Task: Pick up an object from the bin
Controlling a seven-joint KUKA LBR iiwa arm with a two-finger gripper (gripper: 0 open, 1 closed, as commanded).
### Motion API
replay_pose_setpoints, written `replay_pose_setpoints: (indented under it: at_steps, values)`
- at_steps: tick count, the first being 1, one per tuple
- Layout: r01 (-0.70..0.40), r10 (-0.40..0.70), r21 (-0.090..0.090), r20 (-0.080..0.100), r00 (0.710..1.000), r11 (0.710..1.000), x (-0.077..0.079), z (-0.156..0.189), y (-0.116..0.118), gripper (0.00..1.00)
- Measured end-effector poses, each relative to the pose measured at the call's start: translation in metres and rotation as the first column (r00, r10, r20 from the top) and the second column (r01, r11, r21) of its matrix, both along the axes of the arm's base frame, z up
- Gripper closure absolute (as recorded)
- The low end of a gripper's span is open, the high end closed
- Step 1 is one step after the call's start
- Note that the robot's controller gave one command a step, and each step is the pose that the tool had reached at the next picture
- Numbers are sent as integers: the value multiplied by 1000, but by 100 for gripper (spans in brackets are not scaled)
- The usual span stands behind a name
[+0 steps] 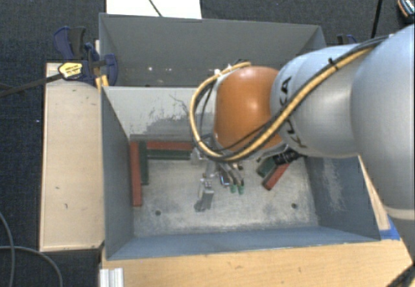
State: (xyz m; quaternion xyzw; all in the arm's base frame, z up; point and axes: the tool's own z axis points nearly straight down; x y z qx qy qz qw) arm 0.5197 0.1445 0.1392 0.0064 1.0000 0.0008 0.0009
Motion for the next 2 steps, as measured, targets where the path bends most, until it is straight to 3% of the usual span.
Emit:
replay_pose_setpoints:
  at_steps: [1,2]
  values:
    - [82,-82,-4,-6,997,997,29,-72,-41,0]
    - [325,-325,0,5,946,946,56,-24,-79,0]
